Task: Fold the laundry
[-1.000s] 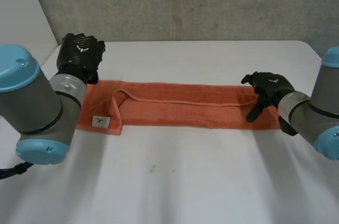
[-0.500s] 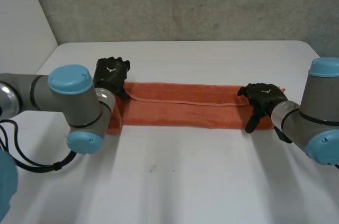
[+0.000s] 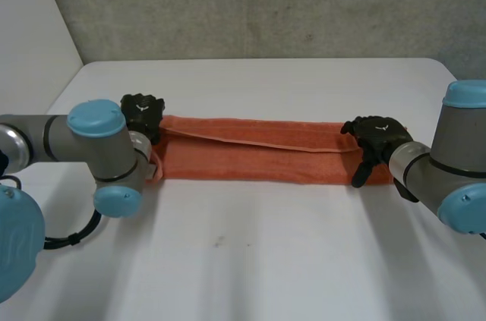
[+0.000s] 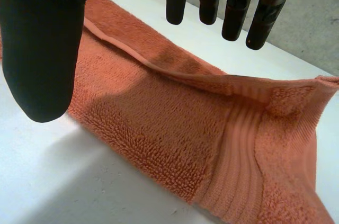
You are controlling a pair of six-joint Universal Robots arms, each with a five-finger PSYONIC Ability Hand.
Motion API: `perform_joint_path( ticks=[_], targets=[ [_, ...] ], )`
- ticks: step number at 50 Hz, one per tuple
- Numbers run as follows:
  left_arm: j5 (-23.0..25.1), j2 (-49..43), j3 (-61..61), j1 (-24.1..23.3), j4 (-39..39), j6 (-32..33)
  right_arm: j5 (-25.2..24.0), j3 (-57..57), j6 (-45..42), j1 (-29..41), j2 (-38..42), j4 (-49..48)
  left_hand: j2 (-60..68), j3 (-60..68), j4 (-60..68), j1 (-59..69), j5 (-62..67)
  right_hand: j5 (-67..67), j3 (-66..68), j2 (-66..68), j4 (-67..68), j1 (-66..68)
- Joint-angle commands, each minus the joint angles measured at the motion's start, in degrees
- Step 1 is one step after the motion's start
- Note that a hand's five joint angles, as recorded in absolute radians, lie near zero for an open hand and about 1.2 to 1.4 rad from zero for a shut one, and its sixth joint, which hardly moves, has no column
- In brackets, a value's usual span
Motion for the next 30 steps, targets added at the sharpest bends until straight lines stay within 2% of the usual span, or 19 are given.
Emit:
perform_joint_path(
  ticks=[1, 10, 17, 23, 25, 30],
  targets=[
    [0.24, 14.30, -12.42, -0.84, -0.09, 1.26, 0.32, -0.14, 0.84, -0.08, -1.35, 0.62, 11.55, 11.86, 11.74, 14.62, 15.05, -3.69, -2.91, -3.30, -3.78, -2.34],
    [0.42, 30.07, -23.18, -3.48, 0.00, 1.26, -0.03, 1.79, 1.63, 0.36, -3.28, 0.09, 11.55, 11.86, 11.74, 14.62, 15.05, -3.69, -2.91, -3.30, -3.78, -2.34],
    [0.42, 35.26, -26.70, -3.83, -0.44, 1.26, -0.12, 2.85, 6.81, 3.78, -3.02, -5.08, 11.55, 11.86, 11.74, 14.62, 15.05, -3.69, -2.91, -3.30, -3.78, -2.34],
    [0.42, 38.43, -28.55, -4.62, -0.44, 1.17, 0.94, 0.74, 6.64, 5.72, 0.59, -8.70, 11.55, 11.86, 11.74, 14.62, 15.05, -3.69, -2.91, -3.30, -3.78, -2.34],
    [0.42, 38.70, -28.73, -4.62, -0.44, 1.17, 3.12, -1.62, 4.90, 5.90, 4.43, -10.62, 11.55, 11.86, 11.74, 14.62, 15.05, -3.69, -2.91, -3.30, -3.78, -2.34],
    [0.42, 39.84, -29.60, -4.62, -0.44, 1.17, 7.08, -4.01, -0.63, 5.72, 5.86, -11.59, 11.55, 11.86, 11.74, 14.62, 15.05, 2.59, 3.37, 2.98, 2.50, 3.94]
  ],
)
